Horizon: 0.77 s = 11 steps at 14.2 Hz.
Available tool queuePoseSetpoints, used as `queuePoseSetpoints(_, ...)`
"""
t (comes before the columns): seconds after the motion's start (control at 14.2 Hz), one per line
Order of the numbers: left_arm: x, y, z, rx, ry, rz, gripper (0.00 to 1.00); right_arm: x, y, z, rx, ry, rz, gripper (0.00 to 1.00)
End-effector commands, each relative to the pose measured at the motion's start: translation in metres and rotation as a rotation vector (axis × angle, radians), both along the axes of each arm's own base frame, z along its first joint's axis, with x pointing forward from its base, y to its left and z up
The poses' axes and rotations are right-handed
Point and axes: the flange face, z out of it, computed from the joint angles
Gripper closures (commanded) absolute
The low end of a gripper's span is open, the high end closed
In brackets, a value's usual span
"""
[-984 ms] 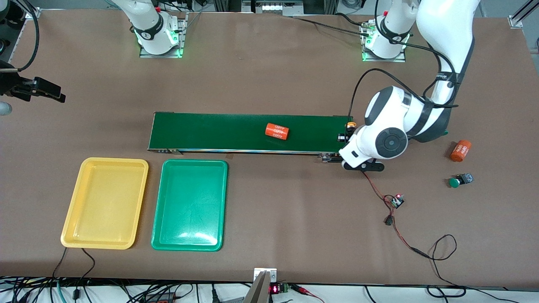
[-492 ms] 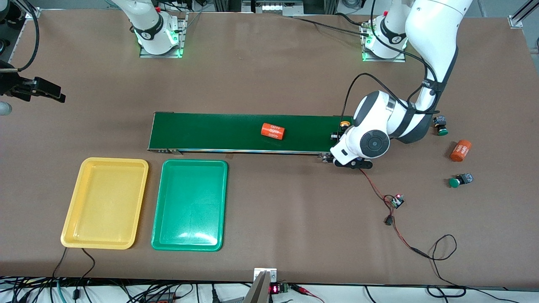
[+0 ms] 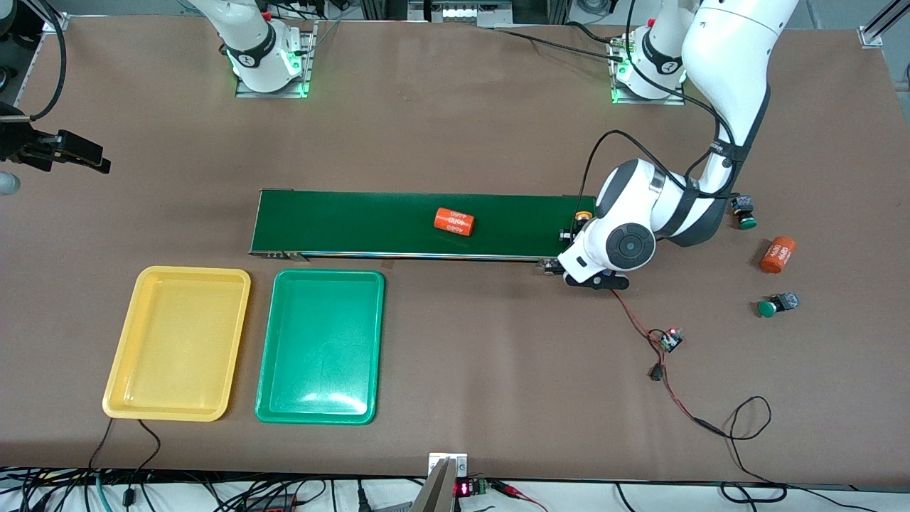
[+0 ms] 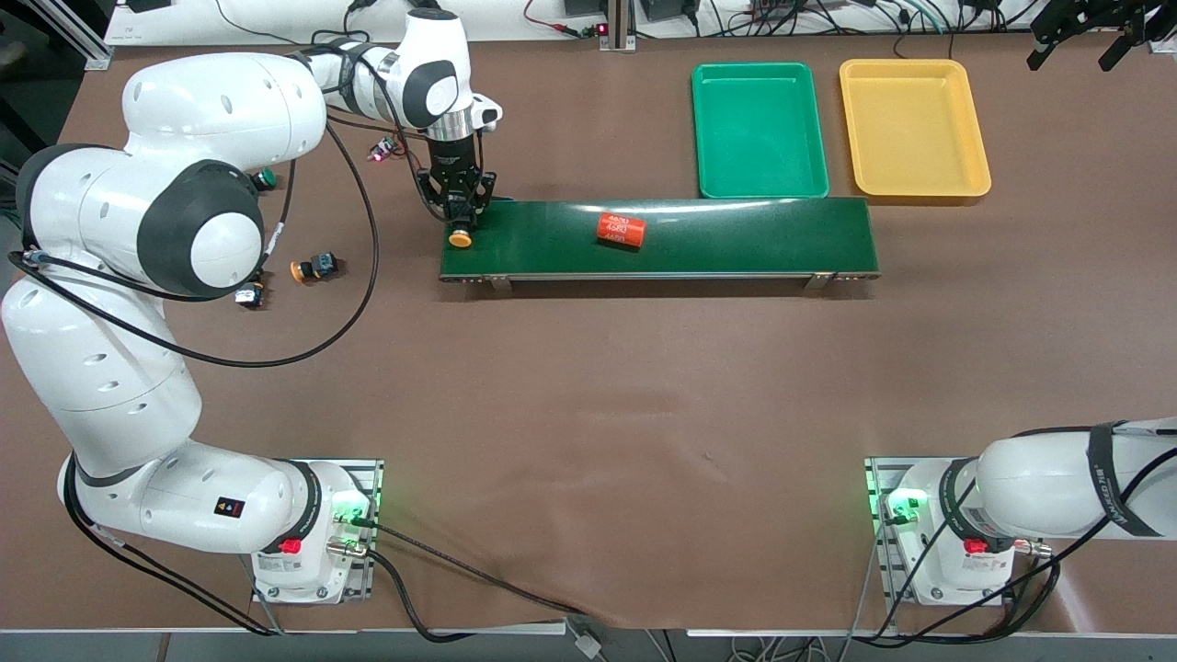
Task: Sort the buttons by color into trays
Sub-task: 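Carry the yellow-capped button with the left gripper onto the belt, then release the button and withdraw the left gripper toward the buttons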
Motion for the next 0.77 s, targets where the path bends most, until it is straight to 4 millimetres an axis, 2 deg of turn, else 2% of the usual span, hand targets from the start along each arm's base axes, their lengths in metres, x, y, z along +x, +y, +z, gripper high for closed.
queuePoseSetpoints(0.0, 0.005, 0.001, -0.001, 0.066, -0.038, -0.01, 0.0, -0.002, -0.003, 0.003, 0.004, 0.005, 0.01, 0.0)
queuePoseSetpoints(0.21, 0.008, 0.002, 0.006, 0.068, -0.047, -0.007, 0.0, -0.002, -0.003, 0.003, 0.004, 0.005, 0.01, 0.0)
queuePoseSetpoints(0.56, 0.03, 0.006, 0.059, 0.086, -0.028, -0.004, 0.03, -0.002, -0.003, 0.003, 0.004, 0.005, 0.01, 0.0)
queuePoseSetpoints(0.7, 0.035, 0.015, 0.073, 0.113, -0.009, -0.057, 0.03, -0.002, -0.003, 0.003, 0.004, 0.005, 0.01, 0.0)
